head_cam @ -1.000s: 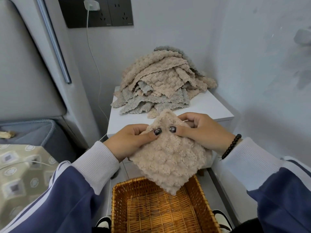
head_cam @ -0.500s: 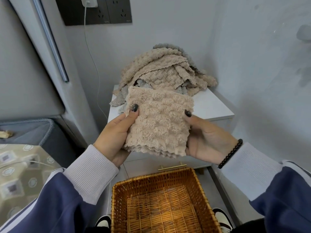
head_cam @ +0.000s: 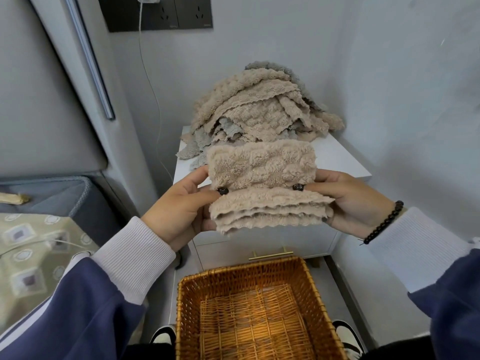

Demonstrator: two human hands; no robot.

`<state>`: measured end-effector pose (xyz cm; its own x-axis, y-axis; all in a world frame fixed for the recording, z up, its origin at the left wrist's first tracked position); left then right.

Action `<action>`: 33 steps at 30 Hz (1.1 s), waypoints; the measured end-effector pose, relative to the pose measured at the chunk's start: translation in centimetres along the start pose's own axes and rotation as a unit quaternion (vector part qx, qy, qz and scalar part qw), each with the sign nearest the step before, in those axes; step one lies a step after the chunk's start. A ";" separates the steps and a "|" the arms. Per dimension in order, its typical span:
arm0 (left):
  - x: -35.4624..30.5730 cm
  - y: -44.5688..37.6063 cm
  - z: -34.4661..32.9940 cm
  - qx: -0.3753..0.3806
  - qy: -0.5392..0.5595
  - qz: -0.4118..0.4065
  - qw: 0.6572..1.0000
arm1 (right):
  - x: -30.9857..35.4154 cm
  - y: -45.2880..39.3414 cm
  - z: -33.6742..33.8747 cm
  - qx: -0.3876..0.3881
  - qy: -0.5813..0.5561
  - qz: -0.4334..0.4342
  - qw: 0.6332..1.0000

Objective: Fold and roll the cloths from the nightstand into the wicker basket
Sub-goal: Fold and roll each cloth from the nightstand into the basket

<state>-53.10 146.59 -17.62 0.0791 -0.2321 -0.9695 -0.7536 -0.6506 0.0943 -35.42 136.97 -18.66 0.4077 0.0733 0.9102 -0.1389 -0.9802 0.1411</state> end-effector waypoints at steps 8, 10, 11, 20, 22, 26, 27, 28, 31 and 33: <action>0.0 -0.5 0.3 0.002 0.087 0.002 0.996 | 1.2 0.8 -1.2 0.040 -0.052 0.036 0.997; -0.1 -0.6 0.5 -0.013 0.064 0.000 0.998 | 1.0 0.7 -0.8 0.024 -0.048 0.023 0.998; -0.1 -0.7 0.4 -0.013 0.055 0.000 0.998 | 0.8 0.7 -0.4 0.003 -0.035 0.019 0.999; 2.1 -0.8 -0.9 -0.008 -0.287 -0.046 0.957 | -2.1 0.2 0.8 -0.047 0.456 -0.007 0.888; 3.7 -0.9 -1.1 0.012 -0.312 -0.027 0.950 | -4.0 0.3 1.0 -0.018 0.516 -0.050 0.855; 6.4 -1.2 -1.8 0.056 -0.396 -0.009 0.916 | -7.6 0.3 0.5 0.038 0.588 -0.083 0.804; 7.3 -1.4 -1.7 0.064 -0.414 0.004 0.908 | -8.6 0.3 0.7 0.042 0.595 -0.092 0.797; 8.5 -1.7 -1.5 0.069 -0.432 0.021 0.899 | -9.8 0.2 1.2 0.042 0.594 -0.108 0.796; 12.2 -2.2 -0.5 0.074 -0.486 0.086 0.867 | -13.3 0.3 3.5 0.031 0.567 -0.162 0.807; 15.1 -2.5 0.3 0.075 -0.486 0.133 0.860 | -16.0 0.5 5.5 0.017 0.565 -0.200 0.800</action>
<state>-50.16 144.92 -32.59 -0.6374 0.4045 -0.6558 -0.7424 -0.5501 0.3824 -37.06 134.30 -35.29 -0.6654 0.4836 0.5687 -0.1683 -0.8394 0.5168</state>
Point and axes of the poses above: each hand's wrist, its own y-axis away from the middle knuckle, its own z-axis out of the back of the hand, x = y × z, the point moved 8 cm from there along -y, towards the middle knuckle, and after that the axes turned 1 degree about -y, right-handed, at the moved point
